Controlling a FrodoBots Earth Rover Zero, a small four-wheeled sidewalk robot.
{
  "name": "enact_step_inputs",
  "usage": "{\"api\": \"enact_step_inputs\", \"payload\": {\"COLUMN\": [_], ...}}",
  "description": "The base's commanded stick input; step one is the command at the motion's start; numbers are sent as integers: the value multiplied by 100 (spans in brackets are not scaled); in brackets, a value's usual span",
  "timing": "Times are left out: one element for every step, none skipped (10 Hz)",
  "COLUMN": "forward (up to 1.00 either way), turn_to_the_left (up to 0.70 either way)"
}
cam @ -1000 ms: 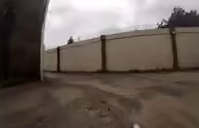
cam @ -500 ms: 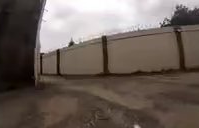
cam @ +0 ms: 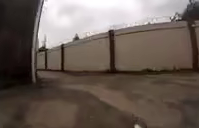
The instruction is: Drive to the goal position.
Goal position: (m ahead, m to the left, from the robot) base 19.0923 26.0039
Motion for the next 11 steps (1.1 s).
{"api": "enact_step_inputs", "payload": {"forward": [100,100,100,100,100,100,100,100,100,100,100], "turn_to_the_left": [0,0,0,0,0,0,0,0,0,13,27]}}
